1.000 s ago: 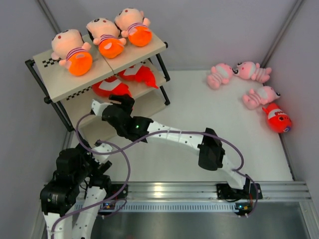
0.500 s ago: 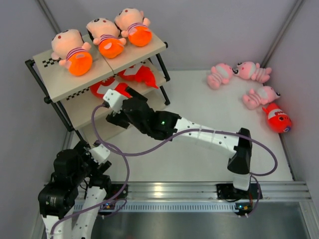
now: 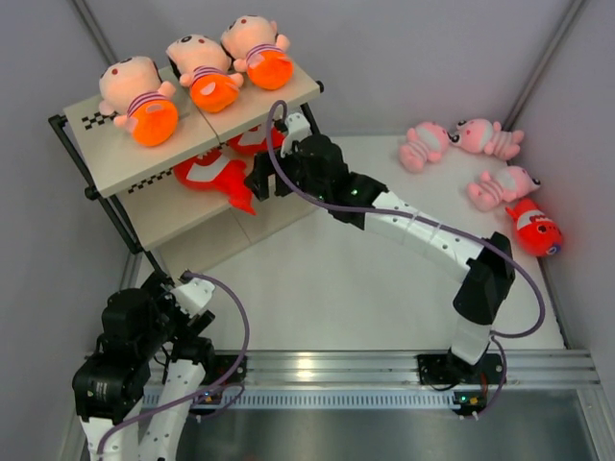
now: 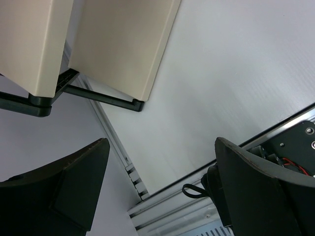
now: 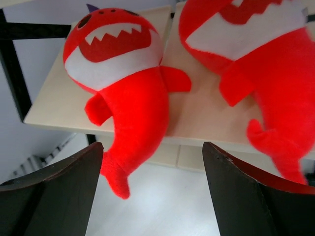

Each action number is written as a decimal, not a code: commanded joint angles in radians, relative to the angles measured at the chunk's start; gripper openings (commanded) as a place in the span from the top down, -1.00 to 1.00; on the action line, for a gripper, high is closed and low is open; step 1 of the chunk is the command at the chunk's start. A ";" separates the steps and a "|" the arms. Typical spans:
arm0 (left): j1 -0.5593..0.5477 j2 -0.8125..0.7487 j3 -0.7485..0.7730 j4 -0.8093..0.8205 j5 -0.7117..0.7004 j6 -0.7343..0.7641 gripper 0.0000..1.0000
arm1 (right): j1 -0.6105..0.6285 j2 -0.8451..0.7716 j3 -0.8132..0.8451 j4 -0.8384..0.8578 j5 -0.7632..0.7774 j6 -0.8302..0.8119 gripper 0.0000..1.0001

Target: Place and organize the stuffed toys onto the shelf

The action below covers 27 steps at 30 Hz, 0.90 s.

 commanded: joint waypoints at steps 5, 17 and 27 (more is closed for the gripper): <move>0.010 0.006 0.029 -0.068 0.024 0.000 -0.89 | -0.014 0.118 0.054 0.153 -0.169 0.225 -0.50; 0.010 0.006 0.023 -0.066 0.031 0.002 -0.89 | 0.000 0.161 0.023 0.276 -0.120 0.321 0.68; 0.011 0.008 0.023 -0.068 0.031 0.003 -0.88 | 0.033 0.139 -0.093 0.460 0.129 0.514 1.00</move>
